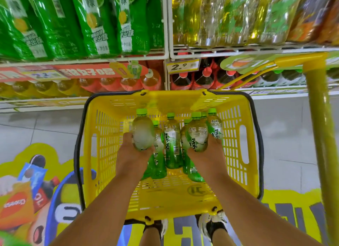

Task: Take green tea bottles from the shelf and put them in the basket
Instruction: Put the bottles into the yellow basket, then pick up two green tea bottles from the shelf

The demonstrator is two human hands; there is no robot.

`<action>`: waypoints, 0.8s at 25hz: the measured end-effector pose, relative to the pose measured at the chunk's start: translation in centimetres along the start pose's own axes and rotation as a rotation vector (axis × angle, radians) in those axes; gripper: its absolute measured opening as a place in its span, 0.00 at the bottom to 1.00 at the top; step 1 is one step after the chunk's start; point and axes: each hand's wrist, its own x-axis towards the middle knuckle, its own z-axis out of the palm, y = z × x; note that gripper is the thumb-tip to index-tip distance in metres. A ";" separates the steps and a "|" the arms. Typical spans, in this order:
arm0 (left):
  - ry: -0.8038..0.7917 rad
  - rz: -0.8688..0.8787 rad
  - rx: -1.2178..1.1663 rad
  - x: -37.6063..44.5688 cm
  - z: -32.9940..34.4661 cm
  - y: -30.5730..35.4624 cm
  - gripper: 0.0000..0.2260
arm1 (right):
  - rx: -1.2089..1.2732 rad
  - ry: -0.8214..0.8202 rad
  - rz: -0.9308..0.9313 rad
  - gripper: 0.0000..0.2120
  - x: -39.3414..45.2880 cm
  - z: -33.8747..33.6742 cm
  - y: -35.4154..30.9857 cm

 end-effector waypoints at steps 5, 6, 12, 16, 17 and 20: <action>-0.035 0.066 -0.067 -5.0 -4.1 4.2 0.24 | 0.154 -0.067 -0.025 0.14 -3.9 -5.7 -3.5; -0.030 0.075 -0.077 -6.5 -5.2 5.2 0.23 | 0.169 -0.069 -0.038 0.15 -5.0 -7.1 -4.5; -0.002 0.154 -0.169 -16.3 -12.2 13.3 0.25 | 0.292 -0.102 -0.085 0.17 -12.4 -16.7 -10.0; 0.045 0.223 -0.188 -22.3 -17.5 18.5 0.26 | 0.343 -0.089 -0.133 0.24 -17.1 -23.0 -14.4; 0.067 0.239 -0.201 -23.9 -18.6 19.7 0.28 | 0.342 -0.101 -0.140 0.24 -18.3 -24.5 -15.8; 0.114 0.320 -0.235 -28.2 -21.9 23.3 0.40 | 0.379 -0.109 -0.200 0.24 -21.7 -29.6 -20.1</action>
